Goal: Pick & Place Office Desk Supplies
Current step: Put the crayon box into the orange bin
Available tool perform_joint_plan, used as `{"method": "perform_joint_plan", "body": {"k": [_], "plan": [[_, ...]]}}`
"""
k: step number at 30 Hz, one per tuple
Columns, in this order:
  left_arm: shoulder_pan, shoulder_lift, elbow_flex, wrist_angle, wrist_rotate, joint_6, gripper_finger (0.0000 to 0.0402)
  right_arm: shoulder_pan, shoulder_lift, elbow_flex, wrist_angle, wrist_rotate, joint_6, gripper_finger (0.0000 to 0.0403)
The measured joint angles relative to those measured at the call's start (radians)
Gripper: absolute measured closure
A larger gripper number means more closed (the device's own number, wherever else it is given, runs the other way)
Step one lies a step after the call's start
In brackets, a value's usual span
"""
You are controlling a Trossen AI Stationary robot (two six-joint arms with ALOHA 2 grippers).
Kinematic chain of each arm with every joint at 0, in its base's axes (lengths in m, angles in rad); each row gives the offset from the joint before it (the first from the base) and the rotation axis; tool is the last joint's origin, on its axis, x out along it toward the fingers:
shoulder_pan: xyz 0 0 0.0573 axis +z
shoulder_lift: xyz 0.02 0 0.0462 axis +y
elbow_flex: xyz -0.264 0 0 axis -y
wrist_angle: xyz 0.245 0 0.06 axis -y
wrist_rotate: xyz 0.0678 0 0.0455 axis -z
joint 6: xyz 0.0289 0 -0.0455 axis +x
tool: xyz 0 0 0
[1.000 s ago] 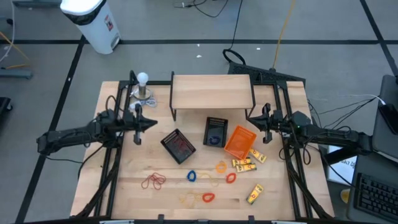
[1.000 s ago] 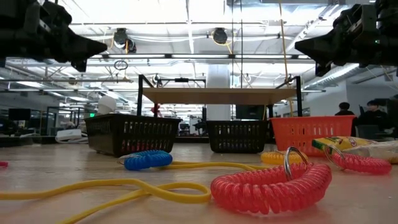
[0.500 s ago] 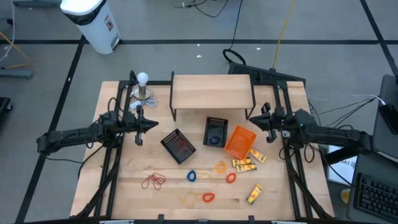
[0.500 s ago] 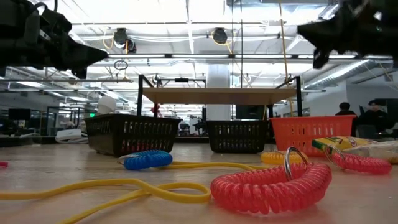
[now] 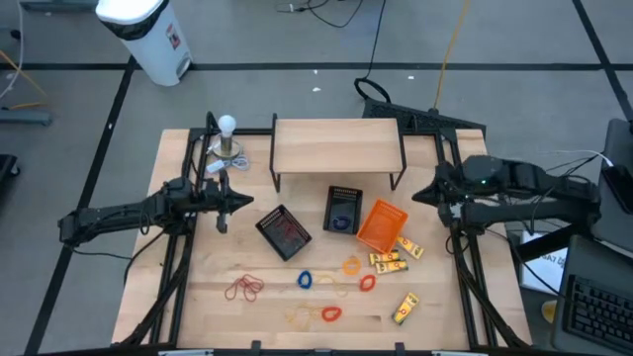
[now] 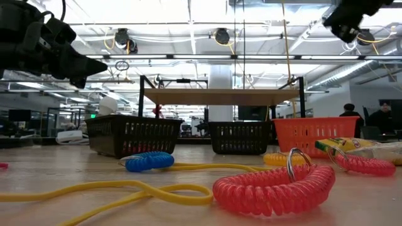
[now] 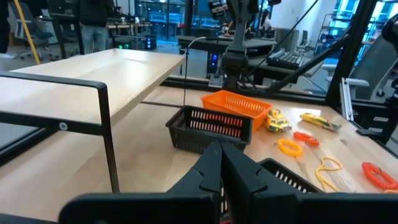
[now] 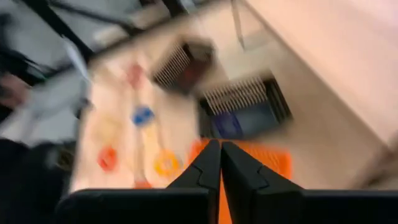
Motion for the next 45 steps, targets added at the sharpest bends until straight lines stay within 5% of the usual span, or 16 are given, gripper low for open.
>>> {"method": "perform_joint_plan", "body": {"k": [8, 15, 20, 29, 45], "plan": [[0.000, 0.000, 0.000, -0.002, -0.002, 0.002, 0.0399, 0.053, 0.143, 0.022, -0.323, -0.022, 0.196, 0.0304], [0.000, 0.000, 0.000, -0.004, -0.002, 0.006, 0.0393, 0.138, 0.240, -0.093, -0.275, -0.056, 0.281, 0.0174], [0.000, 0.000, 0.000, -0.011, -0.002, 0.009, 0.0398, 0.212, 0.291, -0.213, -0.169, -0.130, 0.388, 0.0116], [0.000, 0.000, 0.001, -0.026, -0.002, 0.011, 0.0398, 0.328, 0.351, -0.345, 0.072, -0.082, 0.507, 0.0113], [0.000, 0.000, 0.001, -0.026, -0.003, 0.005, 0.0399, 0.455, 0.615, -0.345, 0.128, 0.014, 0.538, 0.0122]]}}
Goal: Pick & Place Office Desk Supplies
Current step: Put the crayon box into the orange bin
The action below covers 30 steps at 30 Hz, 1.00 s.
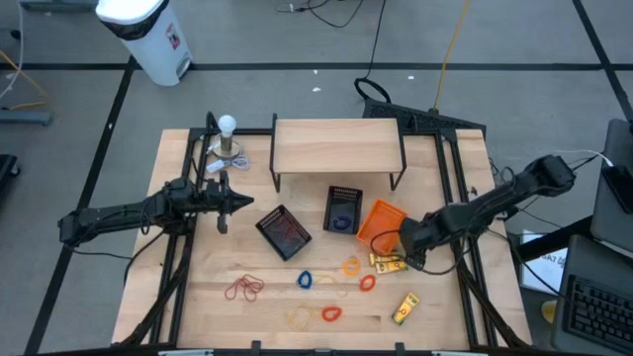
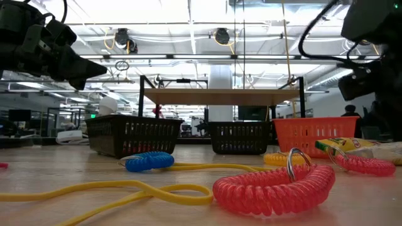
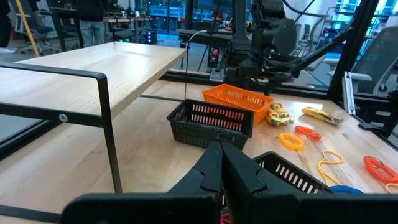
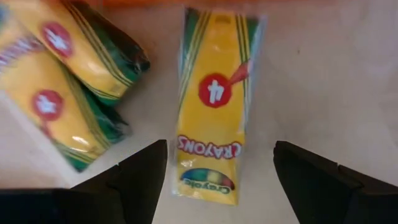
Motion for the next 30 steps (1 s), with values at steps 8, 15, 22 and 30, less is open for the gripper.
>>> {"method": "perform_joint_plan", "body": {"k": [8, 15, 22, 30], "plan": [[0.000, 0.000, 0.000, 0.000, 0.000, -0.005, 0.0387, 0.024, 0.112, 0.007, 0.002, 0.021, 0.027, 0.0131], [0.000, 0.000, 0.000, 0.000, 0.000, -0.013, 0.0397, 0.025, 0.107, 0.005, 0.004, 0.015, 0.019, 0.0227], [0.000, 0.000, 0.000, 0.000, 0.000, -0.020, 0.0388, 0.025, -0.007, -0.003, -0.007, 0.013, 0.016, 0.0338], [0.000, 0.000, 0.000, 0.000, 0.000, -0.022, 0.0392, 0.025, -0.164, -0.002, -0.011, -0.022, 0.018, 0.0320]]}}
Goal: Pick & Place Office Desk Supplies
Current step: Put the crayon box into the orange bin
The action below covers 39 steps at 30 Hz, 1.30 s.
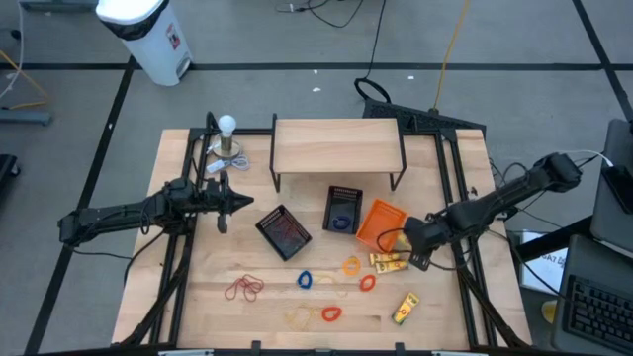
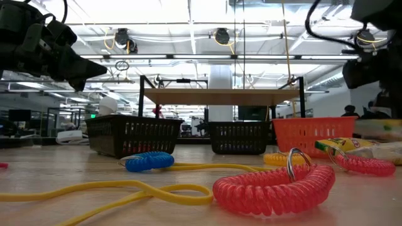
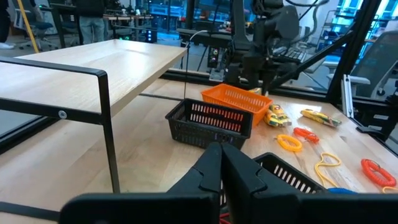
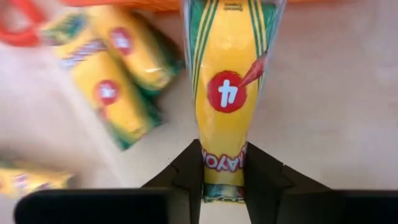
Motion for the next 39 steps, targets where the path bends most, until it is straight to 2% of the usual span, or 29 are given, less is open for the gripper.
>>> {"method": "perform_joint_plan", "body": {"k": [4, 10, 14, 21, 27, 32, 39], "plan": [[0.000, 0.000, 0.000, 0.000, 0.000, 0.000, 0.0386, 0.009, -0.085, 0.000, 0.006, -0.018, -0.003, 0.0312], [0.000, 0.000, 0.000, 0.000, 0.000, -0.004, 0.0399, 0.030, -0.227, 0.002, 0.025, -0.014, -0.019, 0.0334], [0.000, 0.000, 0.000, 0.002, 0.000, -0.004, 0.0392, 0.040, -0.307, 0.002, 0.035, -0.012, -0.057, 0.0332], [0.000, 0.000, 0.000, 0.003, 0.000, -0.004, 0.0388, 0.040, -0.452, 0.002, 0.231, 0.141, -0.294, 0.0324], [0.000, 0.000, 0.000, 0.006, 0.000, -0.004, 0.0398, 0.021, -0.552, 0.003, 0.246, 0.252, -0.496, 0.0335], [0.000, 0.000, 0.000, 0.018, 0.000, -0.004, 0.0386, 0.002, -0.637, 0.003, 0.273, 0.278, -0.622, 0.0330], [0.000, 0.000, 0.000, 0.027, -0.001, -0.005, 0.0385, -0.011, -0.737, 0.003, 0.301, 0.286, -0.706, 0.0336]]}}
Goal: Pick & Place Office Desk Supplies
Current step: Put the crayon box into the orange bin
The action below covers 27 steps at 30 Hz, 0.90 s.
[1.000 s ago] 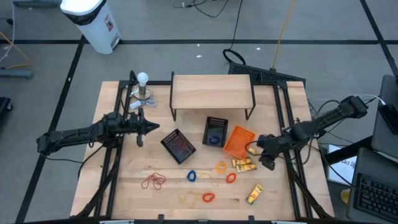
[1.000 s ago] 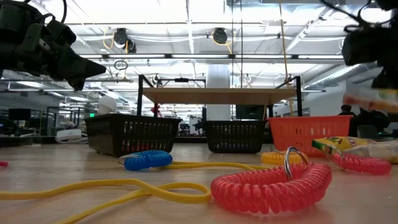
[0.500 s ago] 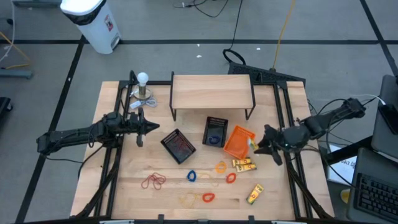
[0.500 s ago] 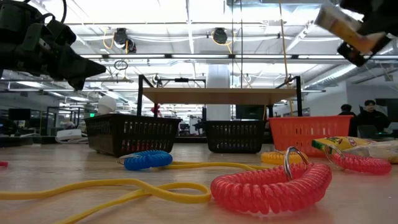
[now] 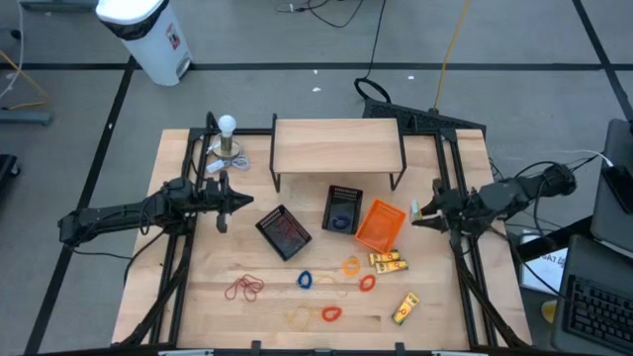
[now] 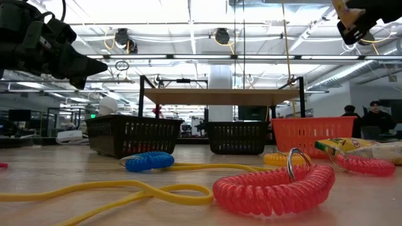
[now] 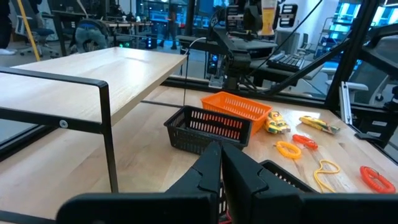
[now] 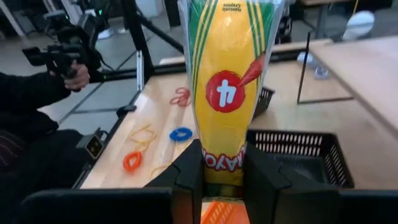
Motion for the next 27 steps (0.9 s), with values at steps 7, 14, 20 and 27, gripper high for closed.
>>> {"method": "perform_joint_plan", "body": {"k": [7, 14, 20, 27], "plan": [[0.000, 0.000, 0.000, -0.001, 0.000, -0.002, 0.0385, 0.000, -0.091, -0.054, 0.032, 0.071, -0.082, 0.0331], [0.000, 0.000, 0.000, -0.002, 0.000, -0.003, 0.0385, 0.000, -0.205, -0.223, 0.120, 0.096, -0.100, 0.0335], [0.000, 0.000, 0.000, -0.002, -0.001, -0.003, 0.0385, 0.000, -0.281, -0.354, 0.223, 0.097, -0.089, 0.0330], [0.000, 0.000, 0.000, -0.002, -0.001, -0.011, 0.0385, 0.000, -0.280, -0.415, 0.301, 0.101, -0.061, 0.0334]]}}
